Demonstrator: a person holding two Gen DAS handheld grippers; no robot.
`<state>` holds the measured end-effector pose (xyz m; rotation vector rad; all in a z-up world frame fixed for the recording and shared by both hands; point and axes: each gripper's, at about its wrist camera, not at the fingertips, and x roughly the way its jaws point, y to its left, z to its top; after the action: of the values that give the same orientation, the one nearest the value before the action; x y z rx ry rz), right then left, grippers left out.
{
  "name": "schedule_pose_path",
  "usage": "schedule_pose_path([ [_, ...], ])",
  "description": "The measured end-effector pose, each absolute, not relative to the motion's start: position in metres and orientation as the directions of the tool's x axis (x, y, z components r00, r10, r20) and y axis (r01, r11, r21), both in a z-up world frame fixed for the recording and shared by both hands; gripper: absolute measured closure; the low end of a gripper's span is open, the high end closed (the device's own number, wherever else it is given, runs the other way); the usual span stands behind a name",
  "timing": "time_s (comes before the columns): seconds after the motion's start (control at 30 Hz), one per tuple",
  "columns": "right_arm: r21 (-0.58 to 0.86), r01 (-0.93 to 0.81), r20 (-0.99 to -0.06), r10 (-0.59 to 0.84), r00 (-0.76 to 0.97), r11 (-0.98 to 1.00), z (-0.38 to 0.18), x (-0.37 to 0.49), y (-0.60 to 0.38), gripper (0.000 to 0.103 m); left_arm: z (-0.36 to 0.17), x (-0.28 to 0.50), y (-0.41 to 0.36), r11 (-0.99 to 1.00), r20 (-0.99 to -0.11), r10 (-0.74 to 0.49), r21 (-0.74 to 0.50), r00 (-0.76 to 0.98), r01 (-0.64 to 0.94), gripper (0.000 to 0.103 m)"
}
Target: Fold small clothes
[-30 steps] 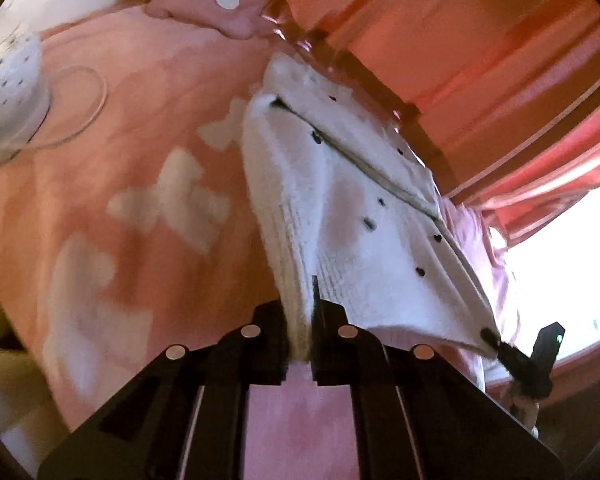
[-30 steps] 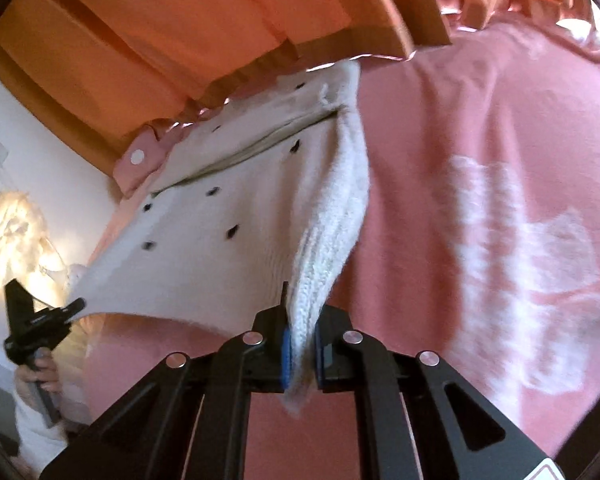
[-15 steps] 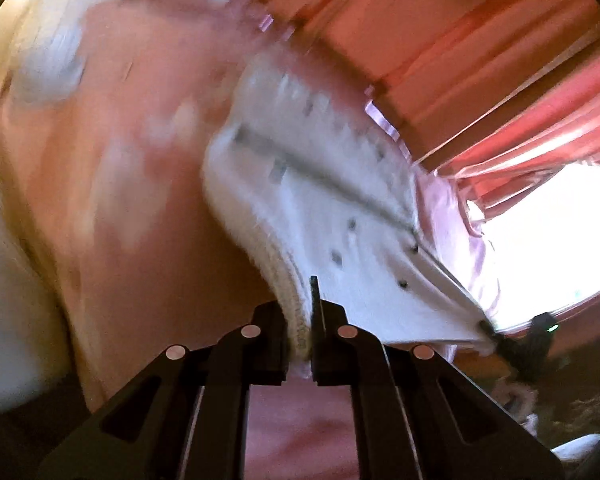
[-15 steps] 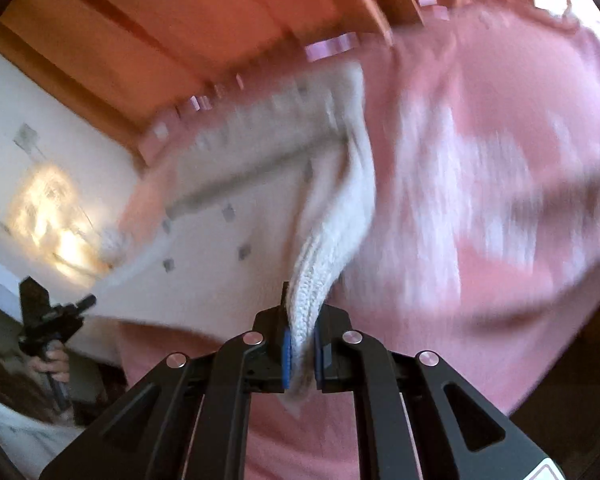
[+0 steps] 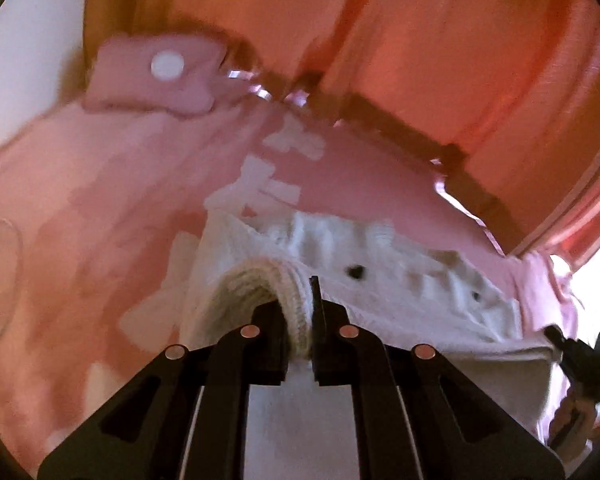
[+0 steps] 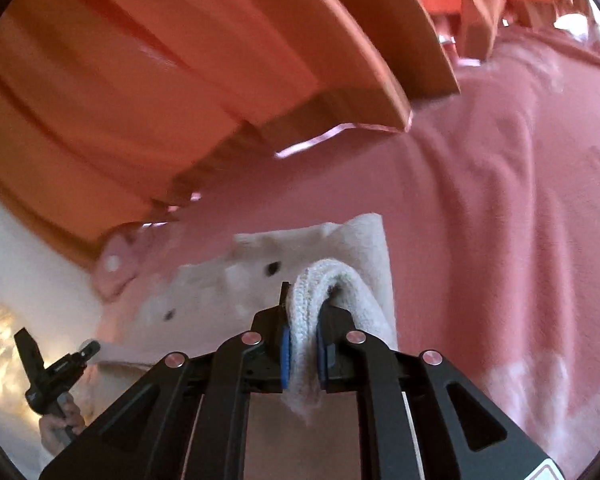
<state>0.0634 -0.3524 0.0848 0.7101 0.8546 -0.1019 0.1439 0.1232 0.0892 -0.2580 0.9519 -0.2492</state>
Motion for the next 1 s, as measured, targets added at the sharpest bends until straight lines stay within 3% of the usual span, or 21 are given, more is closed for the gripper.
schedule_pose_path([
  [0.27, 0.604, 0.363, -0.675, 0.213, 0.706, 0.709, 0.067, 0.074, -0.369, 0.091, 0.042, 0.171, 0.132, 0.904, -0.754, -0.374, -0.425, 0.541, 0.032, 0.090],
  [0.33, 0.632, 0.350, -0.642, 0.214, 0.736, 0.691, 0.074, 0.069, -0.369, 0.083, 0.052, 0.169, 0.131, 0.896, -0.726, -0.395, -0.439, 0.563, 0.063, 0.076],
  [0.37, 0.640, 0.346, -0.630, 0.211, 0.748, 0.686, 0.077, 0.069, -0.369, 0.080, 0.059, 0.166, 0.131, 0.905, -0.718, -0.381, -0.419, 0.582, 0.074, 0.061],
  [0.4, 0.641, 0.345, -0.614, 0.188, 0.767, 0.686, 0.083, 0.065, -0.369, 0.070, 0.068, 0.163, 0.130, 0.921, -0.703, -0.343, -0.381, 0.623, 0.077, 0.044],
  [0.43, 0.626, 0.354, -0.601, 0.141, 0.787, 0.695, 0.089, 0.060, -0.370, 0.052, 0.075, 0.161, 0.131, 0.928, -0.682, -0.328, -0.363, 0.654, 0.086, 0.037],
  [0.53, 0.572, 0.366, -0.542, 0.003, 0.841, 0.734, 0.112, 0.046, -0.373, 0.037, 0.087, 0.157, 0.130, 0.935, -0.647, -0.324, -0.328, 0.690, 0.131, 0.018],
  [0.57, 0.547, 0.366, -0.542, -0.015, 0.840, 0.753, 0.115, 0.045, -0.373, 0.034, 0.086, 0.158, 0.130, 0.936, -0.653, -0.323, -0.325, 0.685, 0.132, 0.016],
  [0.63, 0.463, 0.396, -0.608, -0.041, 0.793, 0.793, 0.111, 0.049, -0.366, 0.033, 0.076, 0.165, 0.130, 0.933, -0.690, -0.339, -0.335, 0.639, 0.133, 0.016],
  [0.8, 0.429, 0.361, -0.729, 0.082, 0.680, 0.828, 0.080, 0.073, -0.346, 0.033, 0.045, 0.176, 0.126, 0.897, -0.763, -0.425, -0.425, 0.486, 0.117, 0.016],
  [0.9, 0.388, 0.368, -0.786, 0.095, 0.611, 0.845, 0.060, 0.087, -0.338, 0.033, 0.042, 0.174, 0.118, 0.914, -0.784, -0.400, -0.377, 0.476, 0.147, 0.018],
  [0.97, 0.366, 0.365, -0.807, 0.096, 0.583, 0.856, 0.053, 0.091, -0.333, 0.041, 0.043, 0.172, 0.115, 0.933, -0.793, -0.357, -0.328, 0.494, 0.148, 0.037],
  [1.0, 0.351, 0.354, -0.813, 0.095, 0.574, 0.867, 0.053, 0.091, -0.331, 0.056, 0.043, 0.172, 0.115, 0.935, -0.794, -0.353, -0.324, 0.495, 0.147, 0.052],
])
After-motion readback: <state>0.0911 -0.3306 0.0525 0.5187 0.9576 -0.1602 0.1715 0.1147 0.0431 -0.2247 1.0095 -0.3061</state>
